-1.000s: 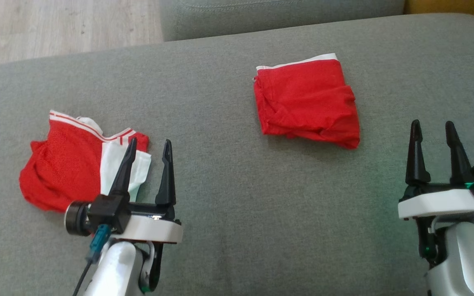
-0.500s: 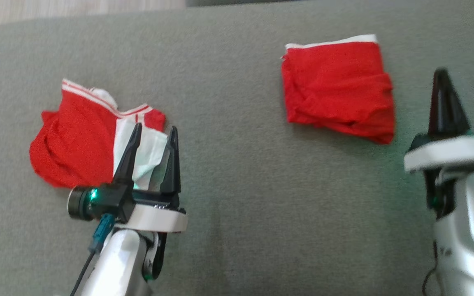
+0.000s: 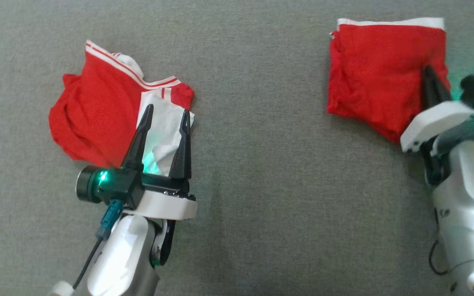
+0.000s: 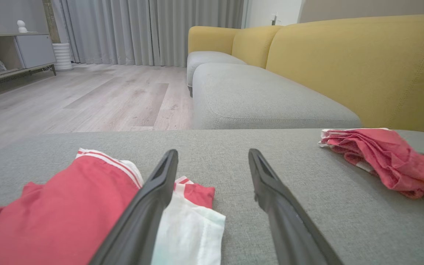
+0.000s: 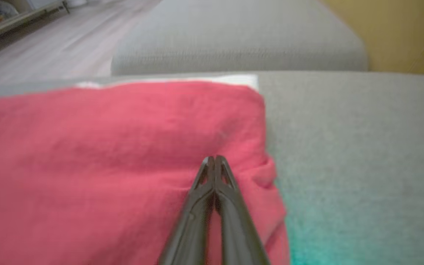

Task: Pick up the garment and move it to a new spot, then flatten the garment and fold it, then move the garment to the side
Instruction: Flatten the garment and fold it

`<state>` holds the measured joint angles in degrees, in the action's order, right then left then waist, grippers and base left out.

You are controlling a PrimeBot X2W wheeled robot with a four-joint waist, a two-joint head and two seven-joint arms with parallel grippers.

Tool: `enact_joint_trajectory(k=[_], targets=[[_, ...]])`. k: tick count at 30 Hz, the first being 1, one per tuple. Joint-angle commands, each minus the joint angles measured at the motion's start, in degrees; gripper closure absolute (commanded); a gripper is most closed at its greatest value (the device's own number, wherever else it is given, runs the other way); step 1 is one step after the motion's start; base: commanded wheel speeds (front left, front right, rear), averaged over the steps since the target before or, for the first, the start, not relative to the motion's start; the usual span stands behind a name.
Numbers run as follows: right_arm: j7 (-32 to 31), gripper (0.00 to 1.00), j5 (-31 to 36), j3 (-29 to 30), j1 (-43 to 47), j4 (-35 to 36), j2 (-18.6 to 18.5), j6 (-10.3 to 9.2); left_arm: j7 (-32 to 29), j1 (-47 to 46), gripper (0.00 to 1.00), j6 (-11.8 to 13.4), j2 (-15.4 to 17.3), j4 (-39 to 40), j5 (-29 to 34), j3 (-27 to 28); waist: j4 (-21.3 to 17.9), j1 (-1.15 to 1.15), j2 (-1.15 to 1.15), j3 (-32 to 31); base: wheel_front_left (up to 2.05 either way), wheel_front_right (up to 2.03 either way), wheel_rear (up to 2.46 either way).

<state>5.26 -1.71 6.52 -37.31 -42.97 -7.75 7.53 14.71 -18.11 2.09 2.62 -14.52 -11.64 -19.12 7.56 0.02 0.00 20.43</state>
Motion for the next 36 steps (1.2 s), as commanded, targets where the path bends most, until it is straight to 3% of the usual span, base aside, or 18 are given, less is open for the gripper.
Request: enact_joint_trajectory(k=[1,6,16,22,26,32,36], targets=[[0.66,1.00,1.03,-1.31,-1.20,-1.59,-0.06,-0.04,0.29,-1.78,0.00,0.49,0.27,1.89,-0.41,1.01,0.64,-0.02,0.00,0.44,0.00,0.00,0.00],[5.31,1.00,2.16,-2.08,-3.31,-5.98,1.45,-0.04,0.29,-2.05,0.00,1.07,0.27,1.77,-0.77,0.96,0.45,-0.02,0.00,-0.11,0.00,0.00,0.00],[9.16,1.00,0.81,-7.64,-8.55,-7.24,4.43,-0.04,0.29,-1.93,0.00,1.19,0.26,1.77,-0.82,0.52,0.30,-0.02,0.00,-1.29,0.00,0.00,0.00],[6.92,1.00,0.68,-12.95,-8.06,-17.07,4.81,-0.04,0.29,-1.93,0.00,1.35,0.26,1.82,-1.01,-0.17,1.47,-0.02,0.00,-1.63,0.00,0.00,0.00],[7.47,1.00,-0.60,-14.92,-7.85,-19.97,4.85,-0.04,0.29,-1.61,0.00,1.46,0.26,1.82,-0.70,0.64,1.03,-0.02,0.00,-2.21,0.00,0.00,0.00],[9.48,1.00,-3.18,-14.33,-8.21,-17.04,4.78,-0.04,0.29,-1.01,0.00,1.27,0.26,1.96,-0.35,1.75,-1.37,-0.02,0.00,-4.27,0.00,0.00,0.00],[9.70,1.00,-4.36,-11.31,-6.12,-8.77,3.37,-0.04,0.29,-0.61,0.00,1.08,0.26,2.09,-0.27,2.23,-3.22,-0.02,0.00,-6.10,0.00,0.00,0.00]])
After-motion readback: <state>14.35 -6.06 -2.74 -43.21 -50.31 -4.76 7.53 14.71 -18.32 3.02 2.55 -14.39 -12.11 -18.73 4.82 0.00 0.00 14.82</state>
